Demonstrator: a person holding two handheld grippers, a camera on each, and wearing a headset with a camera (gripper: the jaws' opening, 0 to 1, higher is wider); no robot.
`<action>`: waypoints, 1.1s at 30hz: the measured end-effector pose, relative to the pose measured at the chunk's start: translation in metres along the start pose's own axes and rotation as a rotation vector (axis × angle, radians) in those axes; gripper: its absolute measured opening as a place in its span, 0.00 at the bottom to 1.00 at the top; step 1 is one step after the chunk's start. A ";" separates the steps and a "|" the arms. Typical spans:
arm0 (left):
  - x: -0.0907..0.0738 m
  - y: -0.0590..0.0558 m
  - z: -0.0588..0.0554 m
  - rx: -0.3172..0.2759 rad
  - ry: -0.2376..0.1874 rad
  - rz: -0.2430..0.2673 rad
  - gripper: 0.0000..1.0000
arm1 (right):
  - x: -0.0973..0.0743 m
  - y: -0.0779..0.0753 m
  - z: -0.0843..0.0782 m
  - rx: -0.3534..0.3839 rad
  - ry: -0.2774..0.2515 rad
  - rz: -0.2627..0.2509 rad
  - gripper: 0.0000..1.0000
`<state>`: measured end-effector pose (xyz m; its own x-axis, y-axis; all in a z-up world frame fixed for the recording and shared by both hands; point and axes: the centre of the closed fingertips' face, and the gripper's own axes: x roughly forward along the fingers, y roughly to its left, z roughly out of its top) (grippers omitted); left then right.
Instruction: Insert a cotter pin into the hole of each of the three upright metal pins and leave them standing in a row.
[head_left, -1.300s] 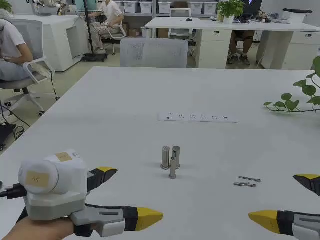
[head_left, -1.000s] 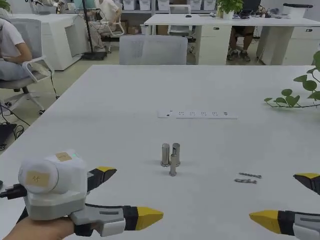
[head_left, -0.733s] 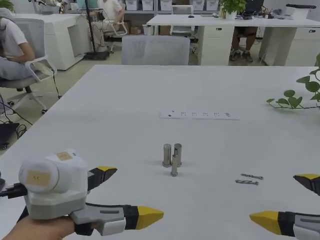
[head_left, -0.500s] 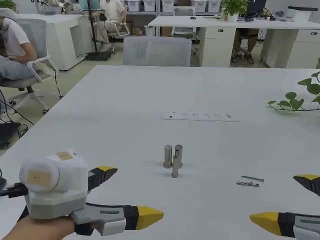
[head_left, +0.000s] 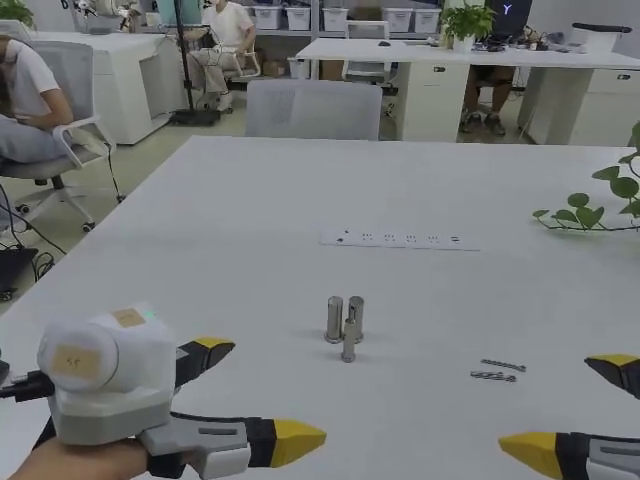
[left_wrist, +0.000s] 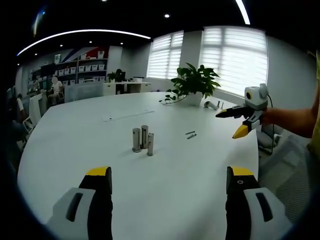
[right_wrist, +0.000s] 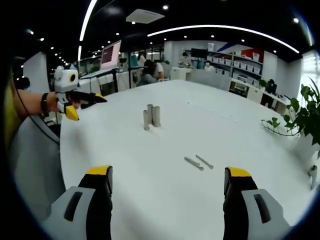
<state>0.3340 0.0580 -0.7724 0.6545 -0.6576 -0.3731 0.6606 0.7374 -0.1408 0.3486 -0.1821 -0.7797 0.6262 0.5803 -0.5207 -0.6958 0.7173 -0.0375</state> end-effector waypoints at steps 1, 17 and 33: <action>0.000 0.000 0.000 0.000 0.001 -0.001 0.95 | 0.000 0.000 0.000 0.000 0.000 -0.001 0.93; 0.000 -0.001 0.001 -0.004 -0.006 -0.005 0.95 | -0.002 0.003 0.002 -0.003 0.003 -0.002 0.93; 0.003 -0.007 0.000 -0.011 0.007 -0.020 0.94 | -0.003 0.005 -0.005 0.020 0.012 -0.004 0.92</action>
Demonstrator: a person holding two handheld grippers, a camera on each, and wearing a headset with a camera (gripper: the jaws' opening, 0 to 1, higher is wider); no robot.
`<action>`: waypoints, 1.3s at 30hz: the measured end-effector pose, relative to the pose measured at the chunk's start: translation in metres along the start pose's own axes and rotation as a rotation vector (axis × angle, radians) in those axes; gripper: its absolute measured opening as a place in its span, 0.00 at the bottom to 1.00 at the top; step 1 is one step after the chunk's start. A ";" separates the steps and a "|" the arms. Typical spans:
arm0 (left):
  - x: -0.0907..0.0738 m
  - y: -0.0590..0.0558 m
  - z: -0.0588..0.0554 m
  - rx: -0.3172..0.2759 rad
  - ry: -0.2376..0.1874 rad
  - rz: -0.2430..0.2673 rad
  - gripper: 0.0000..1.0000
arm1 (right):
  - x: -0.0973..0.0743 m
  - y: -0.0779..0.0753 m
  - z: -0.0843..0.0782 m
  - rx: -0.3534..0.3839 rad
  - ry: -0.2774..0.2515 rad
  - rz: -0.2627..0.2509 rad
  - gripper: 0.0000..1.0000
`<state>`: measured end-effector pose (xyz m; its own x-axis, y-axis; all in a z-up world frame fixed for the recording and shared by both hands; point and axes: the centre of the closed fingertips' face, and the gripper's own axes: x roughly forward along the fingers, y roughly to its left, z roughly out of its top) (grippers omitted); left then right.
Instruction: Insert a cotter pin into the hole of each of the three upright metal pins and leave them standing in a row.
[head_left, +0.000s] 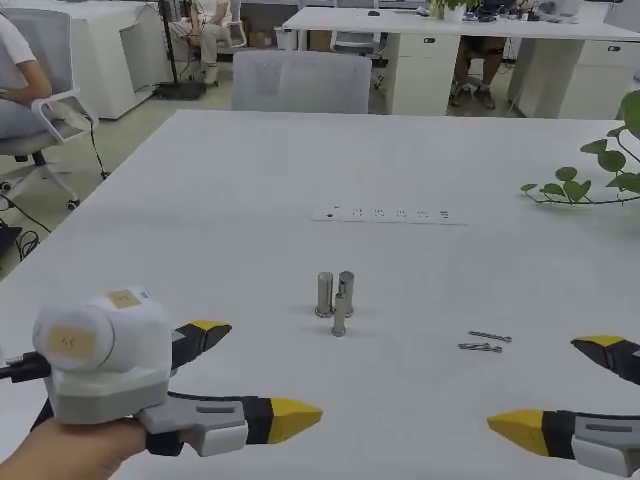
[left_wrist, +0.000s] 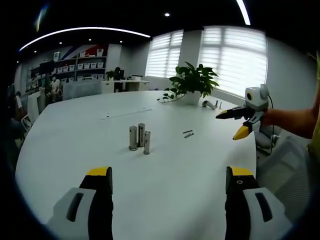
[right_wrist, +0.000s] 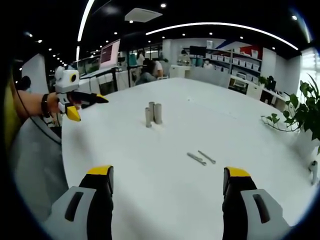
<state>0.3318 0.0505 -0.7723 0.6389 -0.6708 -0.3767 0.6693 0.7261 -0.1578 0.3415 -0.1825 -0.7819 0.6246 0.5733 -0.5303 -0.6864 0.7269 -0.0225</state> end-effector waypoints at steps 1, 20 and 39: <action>0.000 0.000 0.001 0.001 -0.003 0.000 0.94 | 0.000 0.000 0.000 -0.001 -0.002 0.000 0.92; -0.003 -0.004 0.010 0.041 -0.023 -0.004 0.93 | 0.006 0.003 0.019 -0.061 -0.011 0.013 0.85; -0.005 0.000 0.005 0.033 -0.025 -0.005 0.91 | 0.046 0.028 0.062 -0.165 -0.030 0.133 0.71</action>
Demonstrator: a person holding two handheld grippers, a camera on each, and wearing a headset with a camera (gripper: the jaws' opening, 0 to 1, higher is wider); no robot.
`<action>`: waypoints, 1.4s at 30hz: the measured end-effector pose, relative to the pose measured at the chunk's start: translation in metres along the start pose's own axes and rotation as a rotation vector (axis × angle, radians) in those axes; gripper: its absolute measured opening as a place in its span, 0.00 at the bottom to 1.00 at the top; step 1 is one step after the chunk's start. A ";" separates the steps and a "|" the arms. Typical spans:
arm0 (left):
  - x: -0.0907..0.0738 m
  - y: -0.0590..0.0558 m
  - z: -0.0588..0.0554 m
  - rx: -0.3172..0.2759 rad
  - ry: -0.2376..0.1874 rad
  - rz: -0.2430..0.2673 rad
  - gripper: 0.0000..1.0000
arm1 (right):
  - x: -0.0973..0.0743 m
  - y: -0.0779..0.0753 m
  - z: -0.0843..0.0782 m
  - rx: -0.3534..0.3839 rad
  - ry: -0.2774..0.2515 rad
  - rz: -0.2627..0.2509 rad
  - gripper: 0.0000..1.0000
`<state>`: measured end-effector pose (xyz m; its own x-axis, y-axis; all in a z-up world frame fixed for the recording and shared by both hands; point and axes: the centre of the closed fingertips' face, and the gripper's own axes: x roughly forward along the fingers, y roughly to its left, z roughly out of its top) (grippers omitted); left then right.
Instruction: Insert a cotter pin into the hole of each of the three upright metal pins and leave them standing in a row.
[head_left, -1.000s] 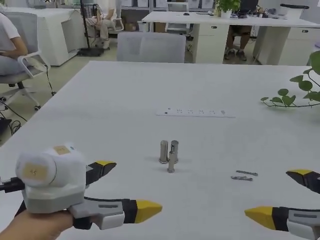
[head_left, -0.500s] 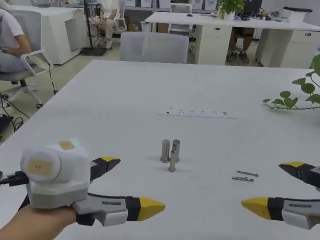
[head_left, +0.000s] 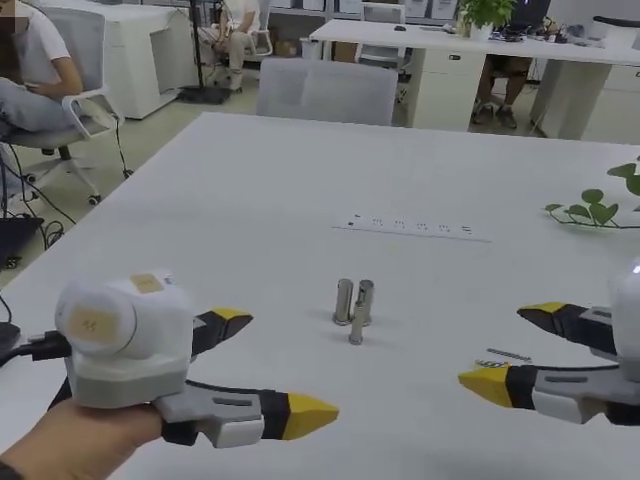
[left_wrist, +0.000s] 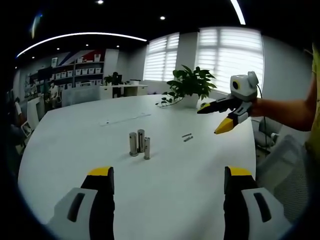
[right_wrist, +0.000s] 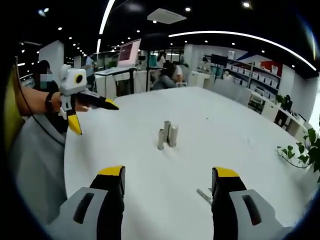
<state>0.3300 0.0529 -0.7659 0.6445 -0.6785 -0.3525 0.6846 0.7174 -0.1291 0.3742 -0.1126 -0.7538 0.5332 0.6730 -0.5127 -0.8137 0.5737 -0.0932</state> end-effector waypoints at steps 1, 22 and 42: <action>0.000 0.000 0.000 0.001 0.000 0.001 0.91 | 0.004 0.001 0.003 -0.007 0.001 0.014 0.70; -0.001 0.001 -0.001 -0.014 0.000 0.001 0.90 | 0.066 0.018 0.033 -0.099 0.032 0.172 0.54; -0.001 0.002 -0.002 -0.022 0.003 -0.001 0.89 | 0.121 0.019 0.035 -0.175 0.083 0.280 0.35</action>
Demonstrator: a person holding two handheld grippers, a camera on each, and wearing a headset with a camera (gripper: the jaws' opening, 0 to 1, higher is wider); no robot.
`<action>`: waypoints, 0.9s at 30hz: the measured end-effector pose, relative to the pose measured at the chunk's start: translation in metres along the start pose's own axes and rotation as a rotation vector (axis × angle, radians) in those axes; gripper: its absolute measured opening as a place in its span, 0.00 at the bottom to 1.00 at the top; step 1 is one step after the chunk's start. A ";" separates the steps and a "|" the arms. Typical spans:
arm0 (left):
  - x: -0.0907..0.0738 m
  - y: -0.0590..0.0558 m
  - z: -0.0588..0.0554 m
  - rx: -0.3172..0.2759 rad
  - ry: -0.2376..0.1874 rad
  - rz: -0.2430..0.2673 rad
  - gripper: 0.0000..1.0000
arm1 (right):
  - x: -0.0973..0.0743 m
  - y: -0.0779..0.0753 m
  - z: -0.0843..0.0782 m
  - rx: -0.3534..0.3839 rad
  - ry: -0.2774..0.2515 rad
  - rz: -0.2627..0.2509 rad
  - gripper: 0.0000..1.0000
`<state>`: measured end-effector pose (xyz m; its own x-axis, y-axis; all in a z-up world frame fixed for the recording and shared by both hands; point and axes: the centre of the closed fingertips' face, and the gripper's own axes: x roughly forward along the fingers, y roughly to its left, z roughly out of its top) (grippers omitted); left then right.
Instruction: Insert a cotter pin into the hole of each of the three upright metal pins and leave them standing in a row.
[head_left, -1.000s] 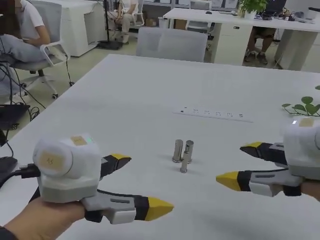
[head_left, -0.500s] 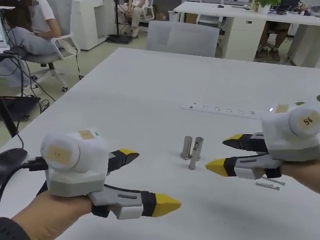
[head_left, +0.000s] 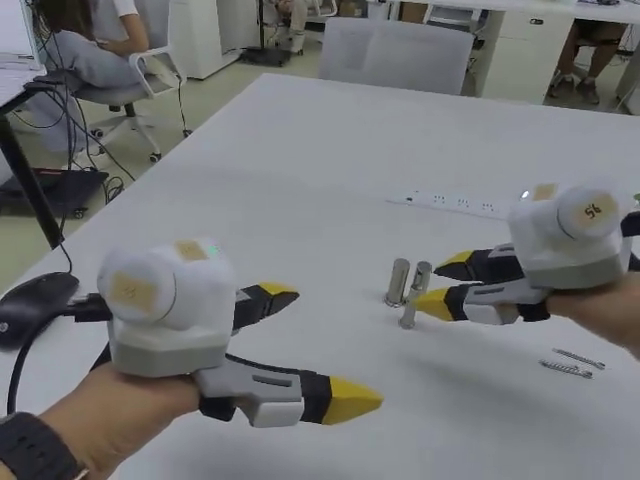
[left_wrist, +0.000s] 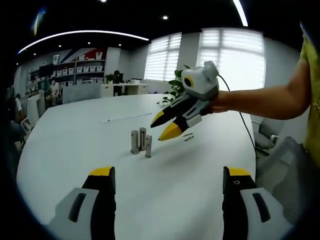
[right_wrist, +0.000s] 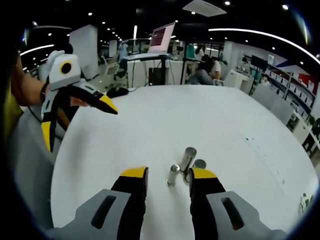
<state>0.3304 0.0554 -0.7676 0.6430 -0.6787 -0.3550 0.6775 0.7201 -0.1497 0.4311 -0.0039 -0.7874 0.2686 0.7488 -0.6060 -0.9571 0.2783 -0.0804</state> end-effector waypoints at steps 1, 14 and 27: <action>0.000 0.000 0.000 0.000 0.001 0.000 0.88 | 0.003 0.000 -0.001 -0.001 0.003 0.007 0.34; 0.000 0.002 -0.003 -0.007 0.009 0.001 0.87 | 0.021 -0.005 -0.010 -0.022 0.026 0.035 0.25; 0.001 0.005 -0.007 -0.018 0.023 0.003 0.86 | 0.029 -0.007 -0.011 -0.032 0.022 0.054 0.16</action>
<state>0.3315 0.0590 -0.7756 0.6364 -0.6735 -0.3761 0.6692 0.7245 -0.1650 0.4447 0.0093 -0.8127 0.2143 0.7489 -0.6271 -0.9733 0.2179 -0.0723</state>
